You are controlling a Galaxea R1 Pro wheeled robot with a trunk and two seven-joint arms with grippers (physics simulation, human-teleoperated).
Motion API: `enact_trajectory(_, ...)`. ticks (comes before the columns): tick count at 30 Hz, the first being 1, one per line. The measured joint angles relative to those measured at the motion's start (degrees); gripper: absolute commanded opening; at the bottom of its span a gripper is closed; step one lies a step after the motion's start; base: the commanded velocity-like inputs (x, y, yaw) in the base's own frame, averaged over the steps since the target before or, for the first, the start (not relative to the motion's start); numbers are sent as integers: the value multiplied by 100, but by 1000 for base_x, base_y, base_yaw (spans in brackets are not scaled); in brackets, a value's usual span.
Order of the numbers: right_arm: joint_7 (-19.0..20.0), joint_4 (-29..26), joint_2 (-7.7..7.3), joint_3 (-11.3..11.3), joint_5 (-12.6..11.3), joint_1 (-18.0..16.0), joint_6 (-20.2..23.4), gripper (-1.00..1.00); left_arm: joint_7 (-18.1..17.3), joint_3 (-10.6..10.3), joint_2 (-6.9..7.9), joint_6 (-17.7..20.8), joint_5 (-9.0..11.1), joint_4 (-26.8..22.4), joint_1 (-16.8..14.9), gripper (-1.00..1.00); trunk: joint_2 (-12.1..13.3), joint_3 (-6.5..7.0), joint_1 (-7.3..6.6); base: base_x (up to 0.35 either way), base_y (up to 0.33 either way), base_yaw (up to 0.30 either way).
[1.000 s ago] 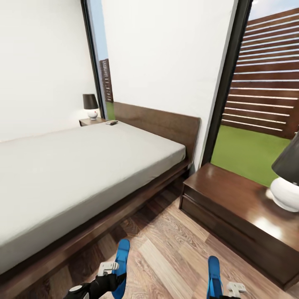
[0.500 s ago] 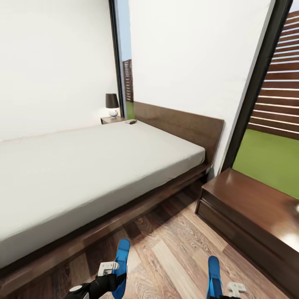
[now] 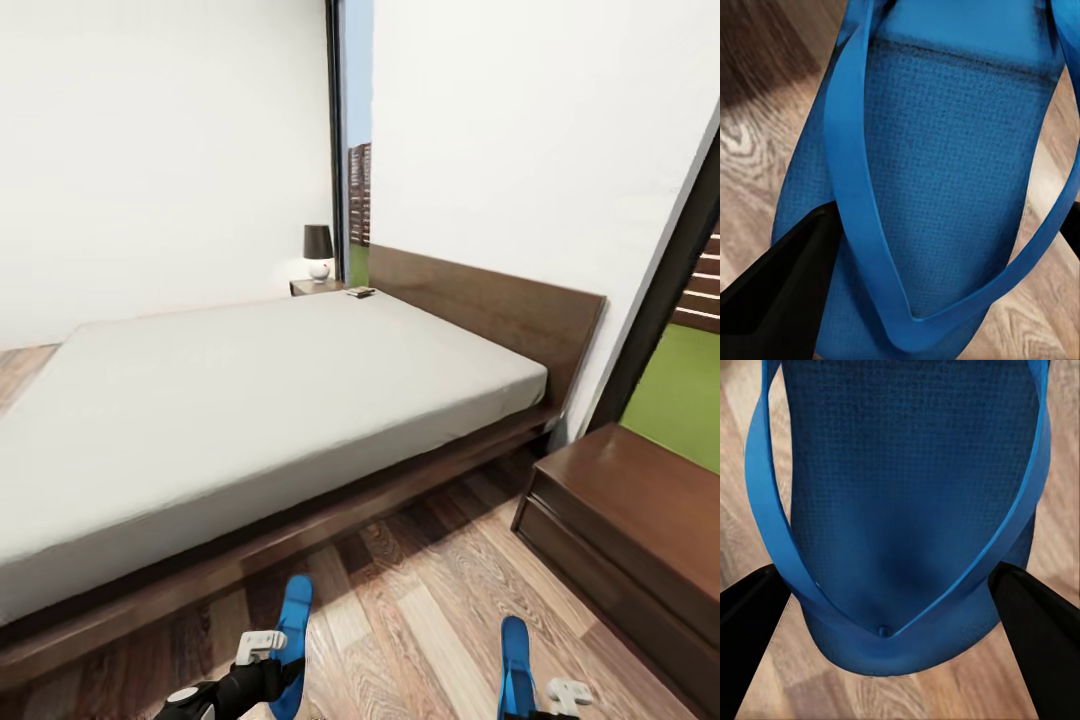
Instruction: In the bedroom, move the book from the bed onto either nightstand, and place the two sandals side by side next to the bed.
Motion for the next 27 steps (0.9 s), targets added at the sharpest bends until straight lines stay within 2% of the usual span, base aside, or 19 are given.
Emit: enact_trajectory(27, 0, -3, 0, 0, 0, 1, 0, -100, 0, -1, 3, 0, -2, 1, 0, -100, 0, 0, 0, 0, 0, 294)
